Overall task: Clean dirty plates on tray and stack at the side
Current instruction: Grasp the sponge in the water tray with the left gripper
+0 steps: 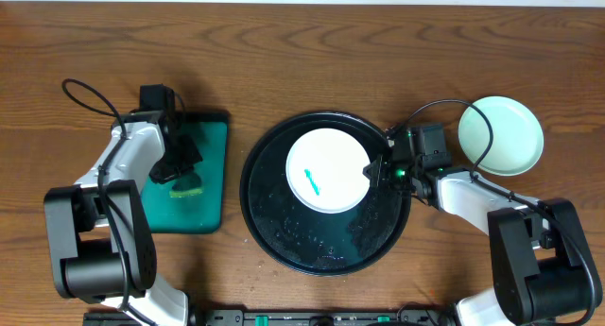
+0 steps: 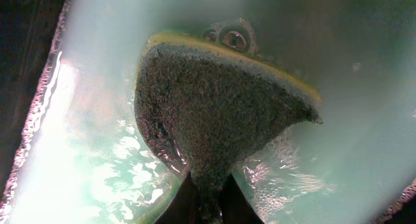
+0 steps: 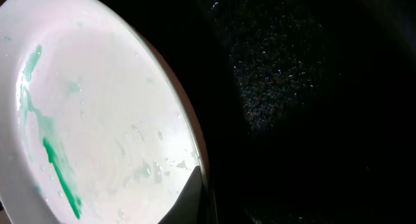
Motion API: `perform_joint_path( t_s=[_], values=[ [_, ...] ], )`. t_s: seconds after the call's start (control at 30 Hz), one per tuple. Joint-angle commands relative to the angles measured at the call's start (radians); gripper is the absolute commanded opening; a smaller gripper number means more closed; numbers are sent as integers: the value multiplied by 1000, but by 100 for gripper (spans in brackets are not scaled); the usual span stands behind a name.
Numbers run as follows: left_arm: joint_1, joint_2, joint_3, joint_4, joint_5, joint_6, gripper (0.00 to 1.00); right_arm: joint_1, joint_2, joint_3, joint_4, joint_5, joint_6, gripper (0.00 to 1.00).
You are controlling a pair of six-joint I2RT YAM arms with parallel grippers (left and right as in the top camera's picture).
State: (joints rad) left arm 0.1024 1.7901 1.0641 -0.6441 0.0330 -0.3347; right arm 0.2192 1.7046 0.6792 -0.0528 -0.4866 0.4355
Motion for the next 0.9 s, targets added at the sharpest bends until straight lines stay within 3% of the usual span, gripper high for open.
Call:
perform_joint_path(
  t_s=[0.0,0.3,0.53,0.7,0.87],
  values=[
    [6,-1,-9,17,92,27,7,13,57,-48,-53,10,-18,1],
    [-16,-217,11,-32,203,26,7,27,-39,-42,-114,64,-92,2],
    [-64,-344,12,-139,203,27,7,109,-136,6,-331,328,-117,2],
    [-139,-331,11,-143,203,19,7,174,-136,43,-393,460,-30,1],
    [-264,-325,11,-113,203,-5,7,177,-135,58,-381,463,63,1]
  ],
)
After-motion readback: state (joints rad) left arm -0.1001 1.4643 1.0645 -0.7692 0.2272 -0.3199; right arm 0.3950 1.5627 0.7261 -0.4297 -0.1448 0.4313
